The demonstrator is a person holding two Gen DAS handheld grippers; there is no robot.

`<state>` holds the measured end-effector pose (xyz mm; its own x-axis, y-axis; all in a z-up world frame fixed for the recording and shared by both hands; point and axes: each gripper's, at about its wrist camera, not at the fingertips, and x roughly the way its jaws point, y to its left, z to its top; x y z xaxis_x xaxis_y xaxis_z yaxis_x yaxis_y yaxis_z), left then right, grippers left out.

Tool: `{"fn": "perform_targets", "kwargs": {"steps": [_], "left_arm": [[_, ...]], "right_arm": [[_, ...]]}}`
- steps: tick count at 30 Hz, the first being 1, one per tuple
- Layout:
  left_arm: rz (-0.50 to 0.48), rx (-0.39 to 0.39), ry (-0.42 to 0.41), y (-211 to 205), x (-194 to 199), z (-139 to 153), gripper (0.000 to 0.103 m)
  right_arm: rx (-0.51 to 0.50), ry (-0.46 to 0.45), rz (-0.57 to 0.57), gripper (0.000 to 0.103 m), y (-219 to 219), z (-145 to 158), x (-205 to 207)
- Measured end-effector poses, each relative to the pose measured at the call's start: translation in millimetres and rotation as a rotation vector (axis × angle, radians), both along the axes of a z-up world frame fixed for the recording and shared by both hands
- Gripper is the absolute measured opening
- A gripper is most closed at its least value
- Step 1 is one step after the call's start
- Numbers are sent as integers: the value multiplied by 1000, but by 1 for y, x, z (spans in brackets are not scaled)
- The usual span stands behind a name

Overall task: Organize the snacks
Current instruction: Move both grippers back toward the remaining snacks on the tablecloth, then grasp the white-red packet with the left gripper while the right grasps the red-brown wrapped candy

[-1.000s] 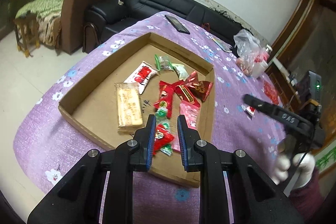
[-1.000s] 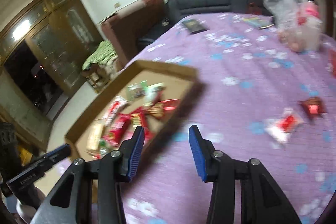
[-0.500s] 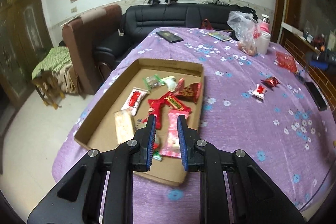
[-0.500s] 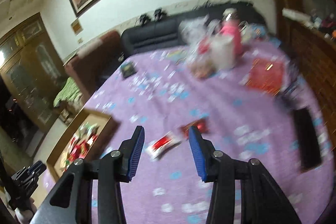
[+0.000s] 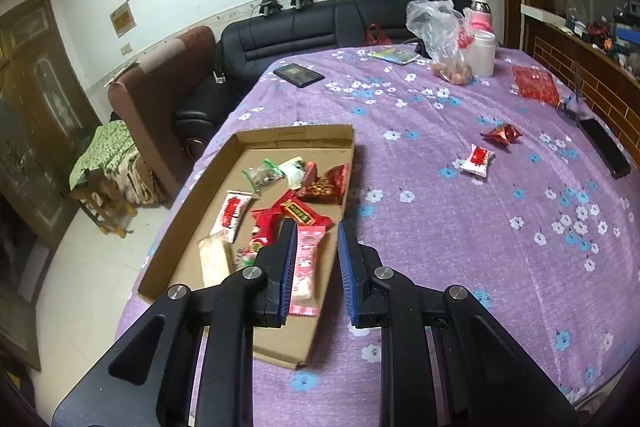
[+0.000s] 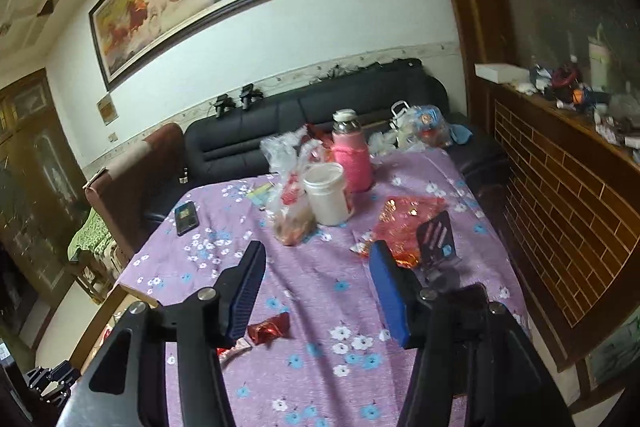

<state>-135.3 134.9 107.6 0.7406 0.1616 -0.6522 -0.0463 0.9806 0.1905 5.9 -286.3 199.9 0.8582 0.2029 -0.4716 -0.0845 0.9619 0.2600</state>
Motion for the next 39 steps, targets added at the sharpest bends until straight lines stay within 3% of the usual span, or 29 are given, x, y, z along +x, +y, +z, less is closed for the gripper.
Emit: {"fn": "perform_targets", "kwargs": {"steps": [7,16,25,35,36,37,39], "left_arm": [[-44,-1,44,-16,11,-11,19],[-104,-80,110,-24,25,-31,19],[-145,-169,155,-22,36,-43,19],[-179,-222,167,-23,44,-48,19],[-184,-228,170,-23,46,-48,19],[-188,-235,172,-24,47,-48,19],[-203,-252,175,-25,52,-46,19]], "right_arm": [[39,163,37,57,-5,-72,25],[127,336,116,57,21,-149,66],[245,432,249,58,85,-181,96],[173,460,128,57,131,-201,128],[155,449,118,49,134,-201,130],[127,449,107,30,137,-202,131],[116,443,97,30,138,-203,132]]}}
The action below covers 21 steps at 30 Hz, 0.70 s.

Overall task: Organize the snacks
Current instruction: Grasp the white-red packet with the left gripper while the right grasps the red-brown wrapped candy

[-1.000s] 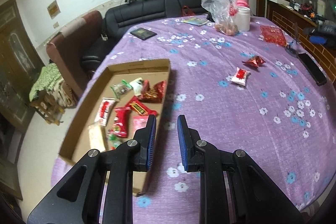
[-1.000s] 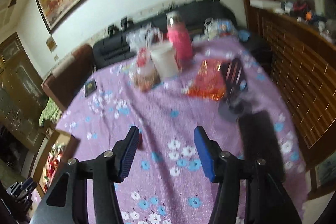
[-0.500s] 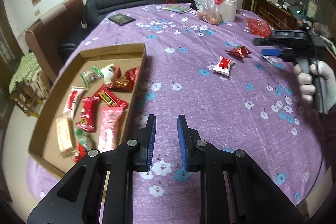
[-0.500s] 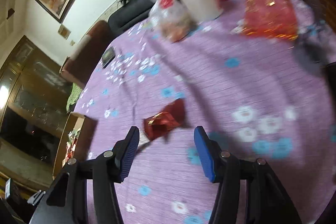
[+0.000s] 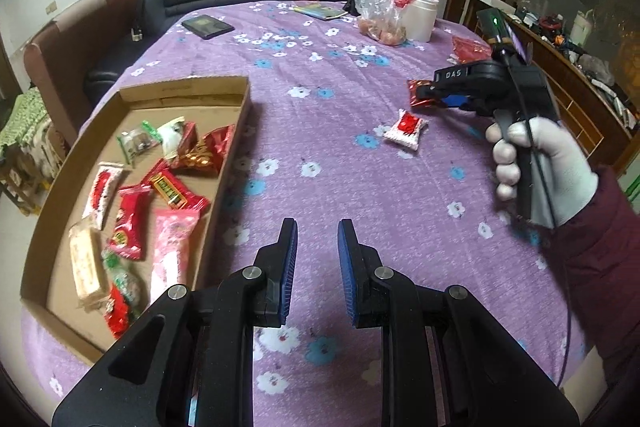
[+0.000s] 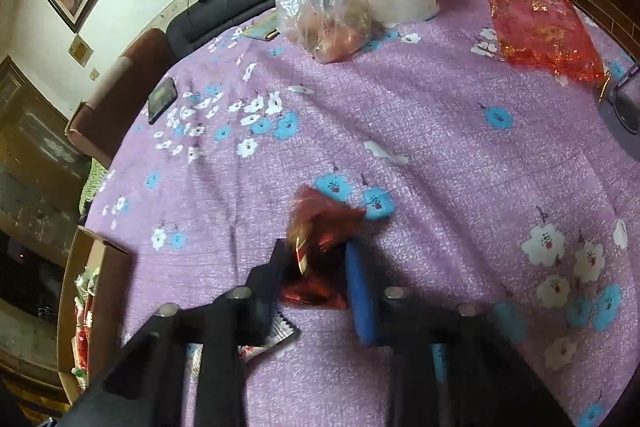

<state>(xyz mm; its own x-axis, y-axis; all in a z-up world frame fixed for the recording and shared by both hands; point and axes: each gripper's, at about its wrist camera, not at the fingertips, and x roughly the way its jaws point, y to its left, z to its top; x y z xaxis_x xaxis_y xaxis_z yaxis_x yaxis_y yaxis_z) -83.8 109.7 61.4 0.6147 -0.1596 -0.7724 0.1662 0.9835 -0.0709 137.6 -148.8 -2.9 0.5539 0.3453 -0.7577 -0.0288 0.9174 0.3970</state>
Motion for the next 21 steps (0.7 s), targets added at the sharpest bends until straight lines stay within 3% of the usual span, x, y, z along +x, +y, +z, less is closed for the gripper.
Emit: {"fn": "perform_targets", "kwargs": {"steps": [4,7,12,16,21], "left_arm": [[-39,-32,7,-10,18,4,19],[-108,-58,22,-30,38,2,19],[-219,-29,25,-73,70,-10,18],[-268,6,4,-98,92,-15,18],[-330,-20,0,-111,112,-17,18]], "right_arm": [[34,-23,-21,21,-15,1,-12],[64,-45,-18,21,-28,6,-31],[90,-81,-16,21,-45,7,-61],[123,-89,-19,21,-57,2,-65],[166,-70,-9,21,-64,-5,-62]]}}
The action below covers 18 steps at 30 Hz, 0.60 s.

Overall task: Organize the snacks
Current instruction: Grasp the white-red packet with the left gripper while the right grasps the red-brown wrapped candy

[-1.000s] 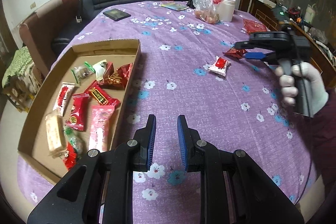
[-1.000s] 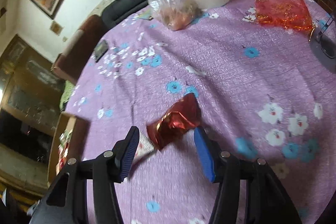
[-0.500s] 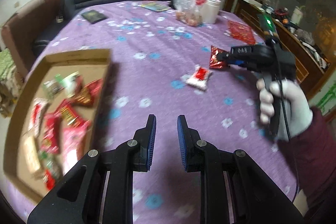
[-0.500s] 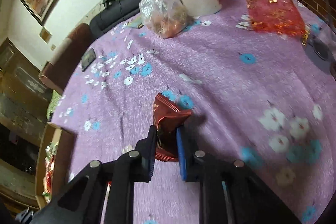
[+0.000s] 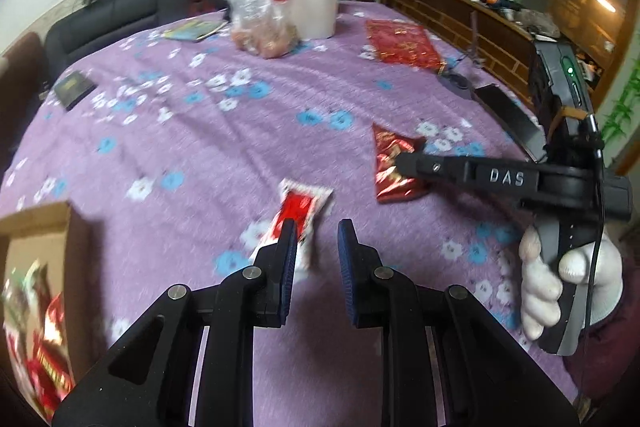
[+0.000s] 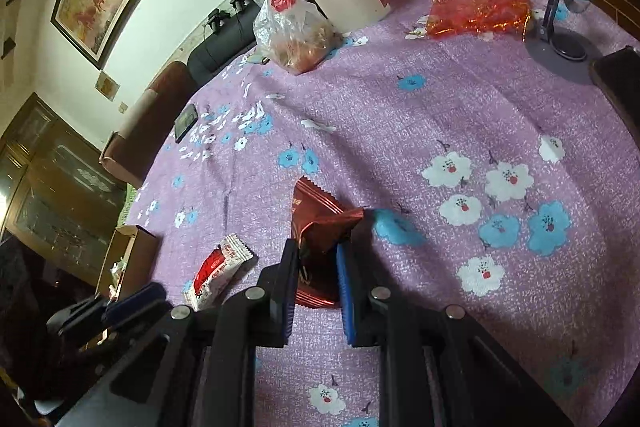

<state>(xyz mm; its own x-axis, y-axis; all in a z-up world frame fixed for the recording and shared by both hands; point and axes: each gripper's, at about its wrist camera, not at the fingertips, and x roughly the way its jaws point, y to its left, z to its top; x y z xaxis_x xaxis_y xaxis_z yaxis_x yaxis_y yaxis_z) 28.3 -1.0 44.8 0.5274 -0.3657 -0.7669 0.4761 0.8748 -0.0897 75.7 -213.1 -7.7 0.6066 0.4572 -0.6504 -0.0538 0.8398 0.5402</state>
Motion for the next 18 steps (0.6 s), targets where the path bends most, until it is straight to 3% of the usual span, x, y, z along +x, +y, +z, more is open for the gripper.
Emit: {"fn": "perform_targets", "kwargs": {"steps": [6,9,11,12,13,16,18], "left_arm": [[13,-51,64,1,30,-17,18],[33,-46,52,3,34,-20,18],[32,-39,46,2,34,-21,32],[35,-21,44,0,34,-23,51],[34,-10,37,-2,33,-26,57],[30,41,54,-10,34,-38,57],[39,75,21,-15,31,-39,57]], "right_arm": [[-12,-5,6,21,2,1,-1],[-13,-5,7,22,2,1,-1],[-18,-6,7,24,3,1,-1],[-19,-6,7,24,3,1,0],[-22,-8,6,24,4,1,0],[-26,-10,5,24,5,0,0],[-27,-12,4,24,4,0,1]]}}
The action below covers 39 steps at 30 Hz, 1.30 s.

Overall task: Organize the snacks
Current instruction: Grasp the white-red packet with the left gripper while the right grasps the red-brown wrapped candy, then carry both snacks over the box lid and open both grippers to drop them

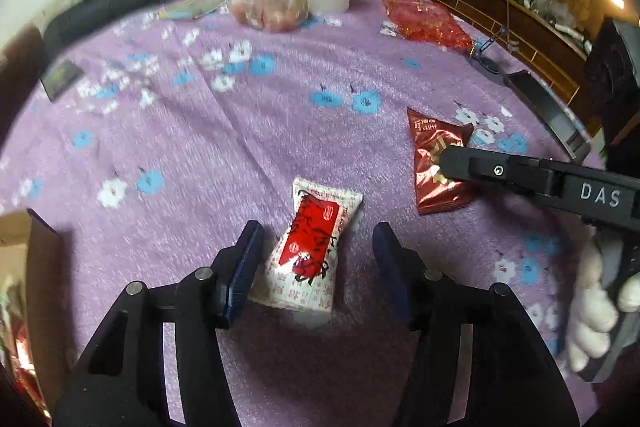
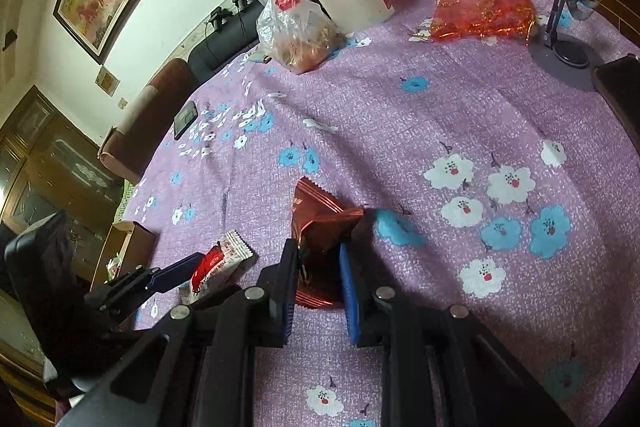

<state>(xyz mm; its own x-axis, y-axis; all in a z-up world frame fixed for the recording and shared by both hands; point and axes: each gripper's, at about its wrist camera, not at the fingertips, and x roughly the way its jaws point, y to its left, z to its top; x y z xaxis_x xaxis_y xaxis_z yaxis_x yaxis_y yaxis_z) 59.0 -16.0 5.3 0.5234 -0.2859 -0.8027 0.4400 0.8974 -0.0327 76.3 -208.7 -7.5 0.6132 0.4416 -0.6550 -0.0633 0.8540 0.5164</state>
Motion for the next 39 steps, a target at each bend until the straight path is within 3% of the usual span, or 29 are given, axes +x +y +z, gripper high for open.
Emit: {"fn": "perform_targets", "kwargs": {"steps": [3,5,6,11,20,29,39], "left_arm": [[30,-5,10,0,1,1,52],[63,-21,20,4,2,2,32],[70,-33,32,6,2,3,27],[86,-89,43,13,-12,10,26],[144,-227,-14,54,-60,53,27],[338,-312,-62,152,-112,73,27],[557,-293,-125,264,-164,77,27]], "right_arm": [[-13,-8,-3,25,2,0,0],[-20,-12,-3,25,3,0,1],[-24,-14,-3,25,3,0,1],[-26,-29,-8,20,3,0,-1],[-15,-57,-14,19,1,5,-7],[-35,-87,11,19,14,7,-15],[-51,-130,68,20,37,28,-36]]}}
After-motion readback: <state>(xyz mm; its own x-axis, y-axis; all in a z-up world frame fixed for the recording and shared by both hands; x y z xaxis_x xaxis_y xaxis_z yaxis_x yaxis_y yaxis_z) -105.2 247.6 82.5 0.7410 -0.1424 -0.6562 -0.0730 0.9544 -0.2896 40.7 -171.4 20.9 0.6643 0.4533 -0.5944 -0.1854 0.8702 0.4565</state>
